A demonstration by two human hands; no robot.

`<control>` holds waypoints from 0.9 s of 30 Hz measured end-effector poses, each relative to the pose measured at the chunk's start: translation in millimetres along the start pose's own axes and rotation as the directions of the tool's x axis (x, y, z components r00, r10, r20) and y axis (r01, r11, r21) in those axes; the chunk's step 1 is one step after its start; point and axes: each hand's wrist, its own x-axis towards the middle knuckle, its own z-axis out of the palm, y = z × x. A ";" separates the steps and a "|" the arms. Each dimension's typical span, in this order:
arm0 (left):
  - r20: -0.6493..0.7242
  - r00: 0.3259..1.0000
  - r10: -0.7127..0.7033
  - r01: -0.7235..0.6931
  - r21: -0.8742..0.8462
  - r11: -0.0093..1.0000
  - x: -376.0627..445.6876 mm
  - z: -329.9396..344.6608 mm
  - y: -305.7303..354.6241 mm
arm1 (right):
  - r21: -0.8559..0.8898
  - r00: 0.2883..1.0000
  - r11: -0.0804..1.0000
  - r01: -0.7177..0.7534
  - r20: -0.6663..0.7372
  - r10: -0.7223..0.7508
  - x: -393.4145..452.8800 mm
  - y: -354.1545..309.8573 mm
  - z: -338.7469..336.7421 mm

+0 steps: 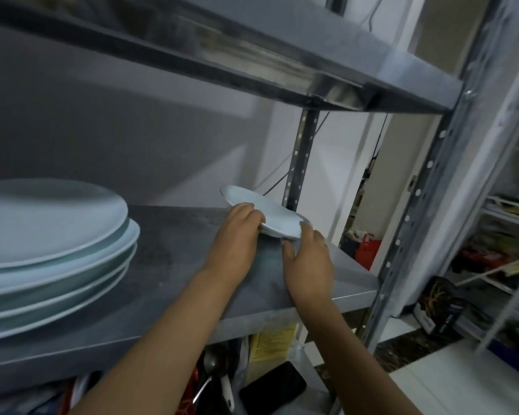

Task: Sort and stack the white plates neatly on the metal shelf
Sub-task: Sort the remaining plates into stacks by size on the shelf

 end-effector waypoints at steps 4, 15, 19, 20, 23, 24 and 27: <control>0.020 0.999 -0.048 0.049 -0.021 0.999 -4.5 -7.8 5.7 | 0.104 0.999 0.993 0.050 -0.023 -0.048 -1.8 1.7 -0.7; 0.080 0.995 0.067 -0.089 0.318 0.944 -41.1 -51.6 57.8 | 0.409 0.972 0.890 0.200 -0.197 -0.128 -23.2 -3.5 -20.0; 0.073 0.992 0.108 -0.128 0.422 0.897 -39.6 -91.0 67.5 | 0.477 0.976 0.858 0.188 -0.187 -0.110 -31.9 -20.8 -27.1; 0.057 0.992 0.113 -0.127 0.436 0.891 -36.6 -102.0 70.4 | 0.499 0.976 0.843 0.203 -0.177 -0.130 -32.7 -29.2 -30.6; 0.023 0.988 0.151 -0.143 0.495 0.857 -27.5 -136.1 74.3 | 0.562 0.956 0.773 0.295 -0.173 -0.239 -36.7 -65.9 -46.7; 0.012 0.988 0.153 -0.139 0.501 0.854 -26.7 -148.7 74.6 | 0.564 0.941 0.754 0.338 -0.181 -0.287 -39.4 -80.5 -52.9; -0.055 0.988 0.141 -0.097 0.486 0.869 -32.0 -194.1 77.7 | 0.533 0.887 0.712 0.456 -0.210 -0.411 -51.1 -120.5 -64.0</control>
